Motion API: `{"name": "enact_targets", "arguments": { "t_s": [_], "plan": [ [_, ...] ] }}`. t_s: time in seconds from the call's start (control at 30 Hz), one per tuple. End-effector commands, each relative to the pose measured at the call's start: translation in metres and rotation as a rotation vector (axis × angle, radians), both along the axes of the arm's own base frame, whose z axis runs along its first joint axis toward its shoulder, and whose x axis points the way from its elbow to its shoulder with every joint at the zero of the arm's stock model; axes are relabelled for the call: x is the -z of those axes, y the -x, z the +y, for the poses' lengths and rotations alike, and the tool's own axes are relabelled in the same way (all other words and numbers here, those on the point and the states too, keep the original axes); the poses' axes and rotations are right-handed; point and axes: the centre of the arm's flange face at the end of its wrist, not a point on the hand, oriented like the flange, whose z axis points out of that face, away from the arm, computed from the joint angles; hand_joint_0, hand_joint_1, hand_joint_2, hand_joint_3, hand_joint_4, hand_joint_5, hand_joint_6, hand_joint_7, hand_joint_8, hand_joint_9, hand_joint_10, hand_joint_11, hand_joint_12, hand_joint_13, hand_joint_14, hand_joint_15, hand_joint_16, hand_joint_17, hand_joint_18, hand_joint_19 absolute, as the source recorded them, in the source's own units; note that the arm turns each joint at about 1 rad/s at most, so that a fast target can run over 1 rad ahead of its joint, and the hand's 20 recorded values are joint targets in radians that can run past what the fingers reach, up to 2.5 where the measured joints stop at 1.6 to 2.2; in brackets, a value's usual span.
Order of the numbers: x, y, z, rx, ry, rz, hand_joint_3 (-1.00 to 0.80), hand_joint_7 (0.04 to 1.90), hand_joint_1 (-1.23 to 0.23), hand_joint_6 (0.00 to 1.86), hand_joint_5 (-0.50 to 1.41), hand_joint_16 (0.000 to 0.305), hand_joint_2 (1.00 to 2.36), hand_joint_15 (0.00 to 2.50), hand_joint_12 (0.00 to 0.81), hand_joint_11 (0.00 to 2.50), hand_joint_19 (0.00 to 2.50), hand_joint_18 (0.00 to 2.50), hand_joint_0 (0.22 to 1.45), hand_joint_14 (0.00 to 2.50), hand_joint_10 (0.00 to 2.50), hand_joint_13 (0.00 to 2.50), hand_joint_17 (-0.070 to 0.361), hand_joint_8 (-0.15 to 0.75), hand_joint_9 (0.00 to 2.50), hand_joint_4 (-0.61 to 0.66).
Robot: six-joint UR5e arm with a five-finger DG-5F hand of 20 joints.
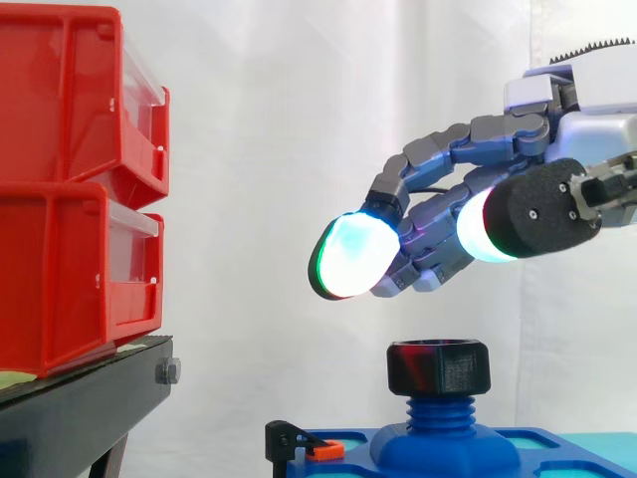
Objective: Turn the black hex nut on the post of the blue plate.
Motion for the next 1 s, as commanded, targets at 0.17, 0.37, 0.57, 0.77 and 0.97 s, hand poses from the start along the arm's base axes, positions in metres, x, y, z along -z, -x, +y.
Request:
{"name": "enact_targets", "arguments": {
  "t_s": [0.17,0.37,0.57,0.77,0.97],
  "plan": [
    [0.002,-0.002,-0.004,0.001,-0.001,-0.007,-0.5,0.76,-0.48,0.5,-0.21,0.056,1.0,0.16,0.332,0.12,0.49,0.22,0.47,0.01,0.0,0.33,0.127,0.24,0.36,0.17],
    [0.011,-0.004,-0.005,0.005,0.0,0.006,-0.5,0.76,-0.53,0.5,-0.2,0.056,1.0,0.16,0.334,0.11,0.48,0.21,0.47,0.01,0.0,0.33,0.127,0.245,0.37,0.18],
    [0.016,-0.004,-0.011,0.007,-0.009,0.011,-0.5,0.77,-0.74,0.5,-0.23,0.054,1.0,0.15,0.322,0.13,0.45,0.21,0.5,0.01,0.01,0.32,0.121,0.223,0.33,0.14],
    [0.017,-0.005,-0.015,0.009,-0.01,0.008,-0.5,0.76,-0.76,0.5,-0.24,0.053,1.0,0.15,0.321,0.12,0.44,0.2,0.51,0.01,0.0,0.3,0.119,0.217,0.3,0.13],
    [0.017,-0.005,-0.016,0.006,-0.007,0.008,-0.5,0.76,-0.76,0.5,-0.24,0.052,1.0,0.14,0.32,0.11,0.45,0.18,0.52,0.01,0.0,0.28,0.118,0.216,0.28,0.11]
  ]
}}
